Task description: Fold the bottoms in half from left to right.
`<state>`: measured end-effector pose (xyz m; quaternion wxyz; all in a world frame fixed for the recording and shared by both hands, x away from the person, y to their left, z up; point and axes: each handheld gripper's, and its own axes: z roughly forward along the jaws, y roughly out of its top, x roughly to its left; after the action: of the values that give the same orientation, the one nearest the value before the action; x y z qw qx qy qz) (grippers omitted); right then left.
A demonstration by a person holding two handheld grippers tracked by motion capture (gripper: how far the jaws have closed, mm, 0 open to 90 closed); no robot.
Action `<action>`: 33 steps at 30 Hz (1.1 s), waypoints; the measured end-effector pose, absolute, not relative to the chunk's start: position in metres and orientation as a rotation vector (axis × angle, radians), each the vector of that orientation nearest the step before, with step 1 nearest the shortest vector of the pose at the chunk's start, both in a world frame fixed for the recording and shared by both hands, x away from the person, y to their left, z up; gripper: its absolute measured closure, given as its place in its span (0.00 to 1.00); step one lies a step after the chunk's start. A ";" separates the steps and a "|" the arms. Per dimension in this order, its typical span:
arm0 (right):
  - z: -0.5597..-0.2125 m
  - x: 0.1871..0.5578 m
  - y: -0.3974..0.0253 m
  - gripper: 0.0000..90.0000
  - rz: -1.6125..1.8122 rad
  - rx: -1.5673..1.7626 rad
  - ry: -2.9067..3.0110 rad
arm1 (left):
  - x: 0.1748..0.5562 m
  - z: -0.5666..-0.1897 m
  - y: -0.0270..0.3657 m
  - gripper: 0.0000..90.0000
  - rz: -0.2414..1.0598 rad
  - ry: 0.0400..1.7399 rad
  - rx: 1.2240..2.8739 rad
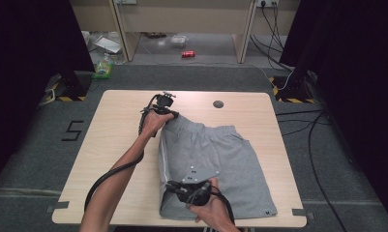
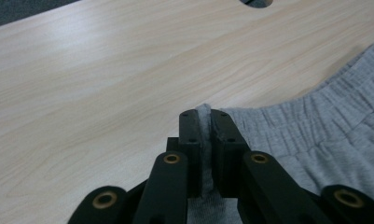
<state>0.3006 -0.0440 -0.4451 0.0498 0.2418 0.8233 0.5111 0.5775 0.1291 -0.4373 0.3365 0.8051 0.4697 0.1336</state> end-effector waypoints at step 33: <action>-0.420 0.256 -0.257 0.93 1.552 1.125 2.049 | 0.579 -0.383 0.001 0.93 0.310 1.080 2.084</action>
<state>0.2563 -0.2567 -0.4203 0.1672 0.3953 0.7199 0.5455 0.5789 0.0015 -0.3827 0.3772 0.8152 0.4225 0.1213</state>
